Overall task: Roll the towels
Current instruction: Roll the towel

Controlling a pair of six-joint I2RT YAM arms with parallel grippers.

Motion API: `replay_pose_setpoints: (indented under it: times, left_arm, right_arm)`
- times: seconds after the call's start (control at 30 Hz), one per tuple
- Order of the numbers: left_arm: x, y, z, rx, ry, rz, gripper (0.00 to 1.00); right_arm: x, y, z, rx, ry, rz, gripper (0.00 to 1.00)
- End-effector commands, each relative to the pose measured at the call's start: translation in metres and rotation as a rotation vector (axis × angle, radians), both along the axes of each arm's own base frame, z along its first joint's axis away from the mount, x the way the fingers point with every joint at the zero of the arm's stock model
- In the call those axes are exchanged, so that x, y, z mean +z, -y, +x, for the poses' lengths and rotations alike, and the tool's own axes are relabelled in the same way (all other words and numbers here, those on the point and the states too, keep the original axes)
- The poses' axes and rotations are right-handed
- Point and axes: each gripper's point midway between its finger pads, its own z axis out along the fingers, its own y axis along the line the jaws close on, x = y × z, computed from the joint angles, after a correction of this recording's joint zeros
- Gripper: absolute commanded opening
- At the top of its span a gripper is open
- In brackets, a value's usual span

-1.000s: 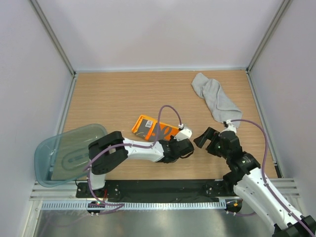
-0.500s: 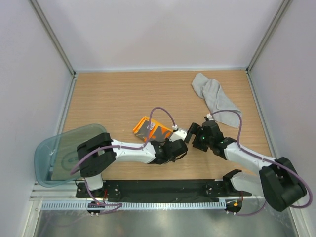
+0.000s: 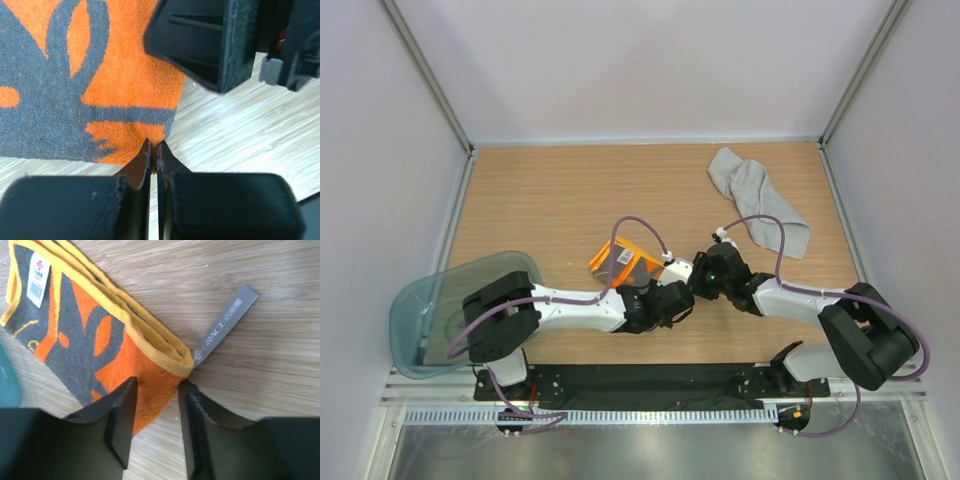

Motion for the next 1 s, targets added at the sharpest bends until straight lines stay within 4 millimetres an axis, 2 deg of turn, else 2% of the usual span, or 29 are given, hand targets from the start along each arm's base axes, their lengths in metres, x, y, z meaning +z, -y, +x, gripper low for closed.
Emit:
replay_pose_setpoints:
  times: [0.0,0.2,0.33,0.4,0.57,0.6,0.67,0.7,0.77,0.8,0.87,0.97]
  left_arm:
    - [0.017,0.002,0.0,0.028,0.008,-0.066,0.01]
    - [0.02,-0.002,-0.001,0.042,0.009,-0.084,0.0]
    - [0.022,-0.003,-0.003,0.043,0.001,-0.093,0.01]
    - [0.023,-0.003,-0.005,0.044,-0.008,-0.105,0.01]
    - [0.03,0.0,-0.008,0.047,-0.021,-0.145,0.0]
    - [0.032,0.0,-0.008,0.048,-0.022,-0.15,0.01]
    - [0.035,0.001,-0.008,0.049,-0.026,-0.162,0.0]
    - [0.035,0.001,-0.009,0.048,-0.028,-0.164,0.01]
    - [0.038,0.002,-0.011,0.052,-0.036,-0.182,0.01]
    - [0.038,0.002,-0.011,0.053,-0.04,-0.186,0.01]
    - [0.041,0.004,-0.013,0.058,-0.053,-0.206,0.01]
    - [0.045,0.007,-0.016,0.068,-0.07,-0.242,0.01]
  right_arm:
    - [0.006,0.004,0.01,-0.03,0.043,-0.028,0.38]
    - [-0.001,0.003,0.012,-0.023,0.026,-0.046,0.15]
    - [0.0,0.003,0.012,-0.027,0.023,-0.048,0.04]
    - [-0.002,0.004,0.011,-0.024,0.015,-0.055,0.01]
    - [0.002,0.018,0.015,-0.06,0.017,-0.137,0.02]
    - [0.001,0.024,0.015,-0.066,0.019,-0.171,0.11]
    - [0.01,0.031,0.015,-0.077,0.03,-0.202,0.22]
    - [0.013,0.038,0.017,-0.099,0.042,-0.23,0.38]
    - [0.023,0.046,0.016,-0.111,0.052,-0.265,0.59]
    - [0.026,0.05,0.017,-0.12,0.061,-0.282,0.74]
    - [0.037,0.058,0.018,-0.136,0.079,-0.318,0.82]
    - [0.049,0.066,0.018,-0.145,0.098,-0.348,0.84]
